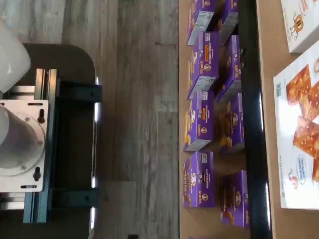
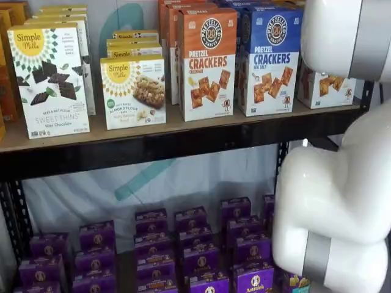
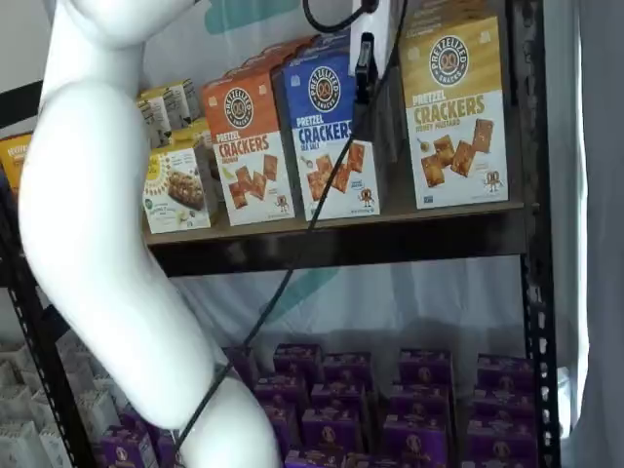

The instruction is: Retrieve the yellow and white box located on the top shelf, the sixth one from the left

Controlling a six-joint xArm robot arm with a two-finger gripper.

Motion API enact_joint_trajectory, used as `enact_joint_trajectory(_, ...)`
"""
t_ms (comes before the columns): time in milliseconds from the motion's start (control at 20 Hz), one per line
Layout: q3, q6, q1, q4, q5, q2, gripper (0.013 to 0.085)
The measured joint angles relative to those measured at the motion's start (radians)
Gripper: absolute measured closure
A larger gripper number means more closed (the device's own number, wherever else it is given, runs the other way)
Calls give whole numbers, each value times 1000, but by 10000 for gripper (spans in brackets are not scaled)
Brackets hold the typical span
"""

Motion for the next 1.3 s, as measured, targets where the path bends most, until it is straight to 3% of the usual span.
enact_joint_trajectory(150,-5,7,24,-43,13,-9,130)
enact_joint_trajectory(450,7,10,14,-24,6,-39,130)
enact_joint_trajectory(750,-1,-1,-77,137,-29,-46,130)
enact_joint_trajectory(950,57,-16,-144,285,-140,-84,130)
enact_joint_trajectory(1200,86,-41,-177,374,-248,-93,130)
enact_joint_trajectory(1300,96,-60,-178,389,-304,-94,130)
